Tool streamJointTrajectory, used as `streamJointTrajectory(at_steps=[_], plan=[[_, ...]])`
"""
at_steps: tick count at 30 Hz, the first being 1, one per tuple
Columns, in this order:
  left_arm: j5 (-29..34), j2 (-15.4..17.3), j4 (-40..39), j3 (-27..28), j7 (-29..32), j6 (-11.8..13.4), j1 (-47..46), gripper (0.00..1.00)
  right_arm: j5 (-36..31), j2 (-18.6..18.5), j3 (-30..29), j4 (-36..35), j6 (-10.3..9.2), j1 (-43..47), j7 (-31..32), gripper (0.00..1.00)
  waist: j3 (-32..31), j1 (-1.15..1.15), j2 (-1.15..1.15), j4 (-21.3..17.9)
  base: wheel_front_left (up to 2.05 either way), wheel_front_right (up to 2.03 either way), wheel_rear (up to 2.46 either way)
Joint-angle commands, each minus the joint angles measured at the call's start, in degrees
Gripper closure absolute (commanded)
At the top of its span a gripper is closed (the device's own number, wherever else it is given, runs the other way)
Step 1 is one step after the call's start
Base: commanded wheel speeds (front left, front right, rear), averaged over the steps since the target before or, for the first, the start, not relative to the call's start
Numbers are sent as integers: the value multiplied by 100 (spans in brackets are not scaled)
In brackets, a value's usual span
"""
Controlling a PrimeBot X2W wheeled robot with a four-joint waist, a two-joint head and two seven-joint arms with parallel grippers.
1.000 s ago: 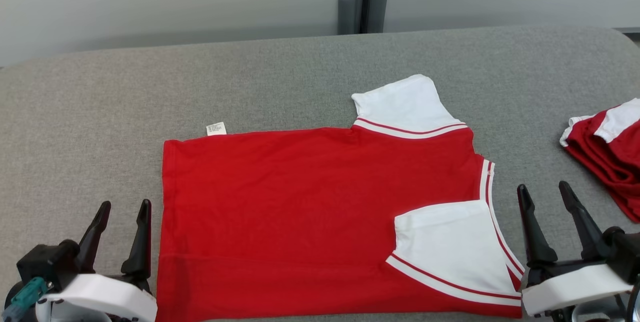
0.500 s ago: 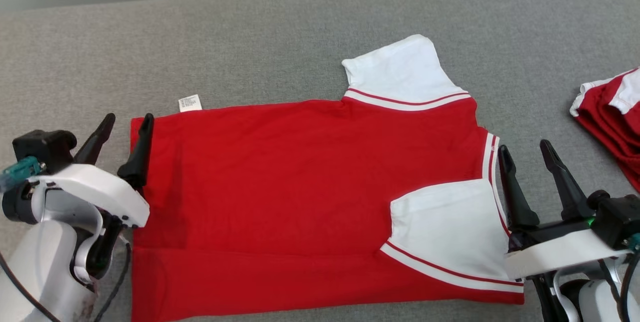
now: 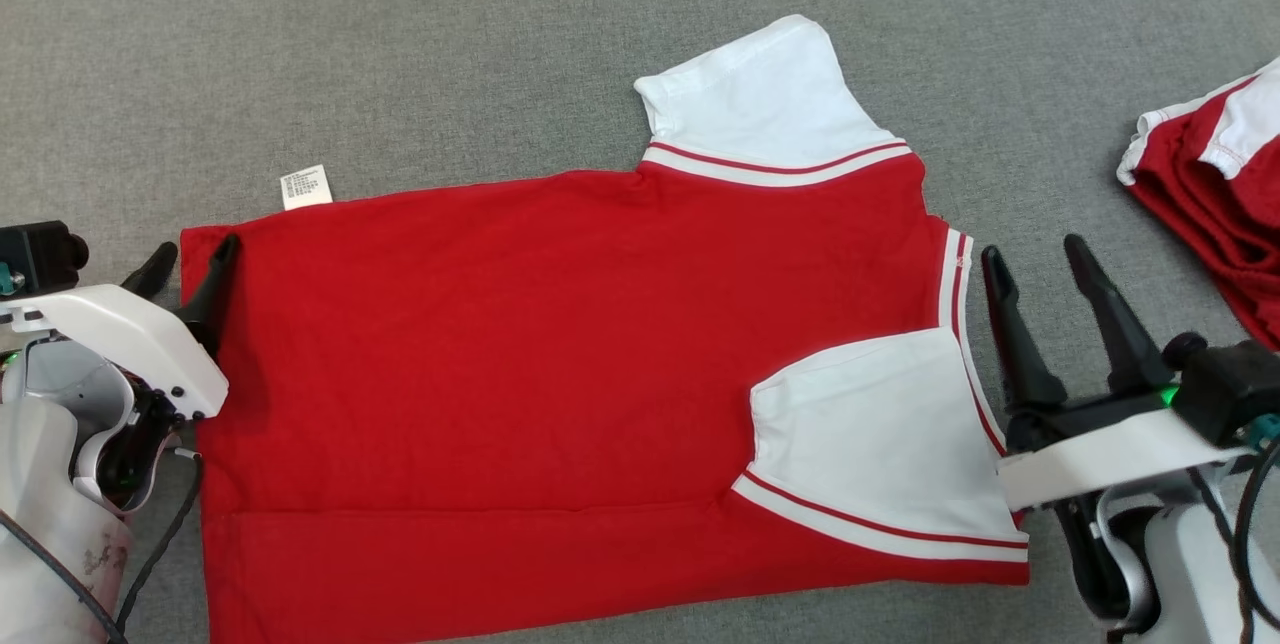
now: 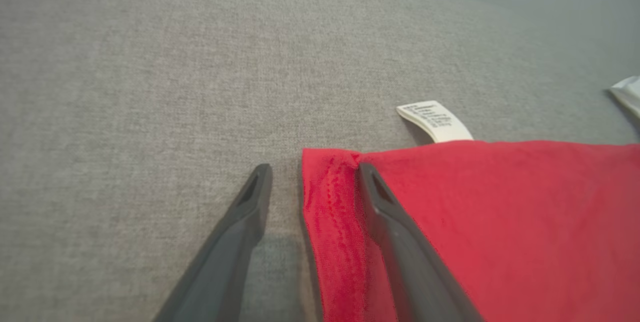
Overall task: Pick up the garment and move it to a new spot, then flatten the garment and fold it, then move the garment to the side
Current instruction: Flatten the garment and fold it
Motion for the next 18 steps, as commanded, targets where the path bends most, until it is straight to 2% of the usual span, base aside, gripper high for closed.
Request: streamJointTrajectory(at_steps=[1,2,3,12,13,14,15,18], plan=[[-12,-17,79,-52,-11,-49,-30,56,45,-89,-54,28,2,-166,-51,0,16,0,0,-3,0,0,0],[-19,-19,102,-77,-39,-60,-53,96,73,-118,-95,88,2,-255,-47,0,25,0,0,0,0,0,0],[-28,-23,127,-110,-63,-81,-79,100,116,-137,-137,138,2,-367,-58,0,37,0,0,8,0,0,0],[97,-170,150,-471,-214,-138,-609,100,589,-508,-223,1152,2,-1876,-93,0,398,0,0,394,0,0,0],[103,-241,168,-559,-248,-136,-757,100,728,-608,-114,1535,2,-2297,-51,0,507,0,0,512,0,0,0],[103,-241,168,-559,-248,-136,-757,100,728,-608,-114,1535,2,-2297,-51,0,507,0,0,512,0,0,0],[122,-295,198,-650,-296,-130,-901,100,828,-710,51,1952,2,-2711,-7,0,608,0,0,634,0,0,0],[138,-401,257,-786,-377,-131,-1092,100,1062,-845,344,2611,2,-3307,144,0,748,0,0,804,0,0,0]])
